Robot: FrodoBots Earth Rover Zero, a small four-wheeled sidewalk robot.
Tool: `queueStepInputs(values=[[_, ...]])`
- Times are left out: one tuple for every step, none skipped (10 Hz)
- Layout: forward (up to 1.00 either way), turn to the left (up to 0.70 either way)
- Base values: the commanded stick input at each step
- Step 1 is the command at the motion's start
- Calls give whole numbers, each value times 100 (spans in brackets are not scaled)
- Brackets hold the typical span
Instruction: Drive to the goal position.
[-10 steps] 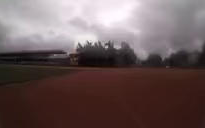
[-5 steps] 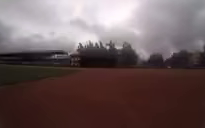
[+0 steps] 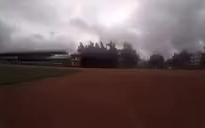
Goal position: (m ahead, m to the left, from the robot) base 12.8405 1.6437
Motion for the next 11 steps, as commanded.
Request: queueStepInputs(values=[[70, 0], [70, 0], [70, 0], [70, 0], [70, 0], [70, 0], [70, 0], [70, 0], [70, 0], [70, 0], [70, 0]])
